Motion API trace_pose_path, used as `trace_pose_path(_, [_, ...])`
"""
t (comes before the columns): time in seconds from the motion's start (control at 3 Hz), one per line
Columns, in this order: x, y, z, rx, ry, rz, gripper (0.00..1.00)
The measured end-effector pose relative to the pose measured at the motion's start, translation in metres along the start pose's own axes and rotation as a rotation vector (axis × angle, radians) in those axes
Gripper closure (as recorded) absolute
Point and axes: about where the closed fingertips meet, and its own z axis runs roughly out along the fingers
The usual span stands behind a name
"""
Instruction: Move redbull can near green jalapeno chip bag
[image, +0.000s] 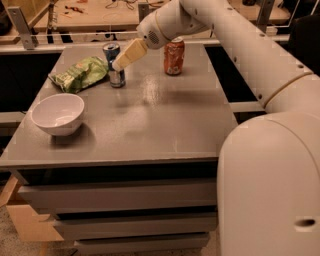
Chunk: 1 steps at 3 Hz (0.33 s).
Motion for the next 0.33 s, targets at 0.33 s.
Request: trace_pose_path(0.33, [0.0158,-0.0018,-0.0478,0.081,0.036,0.023,0.0])
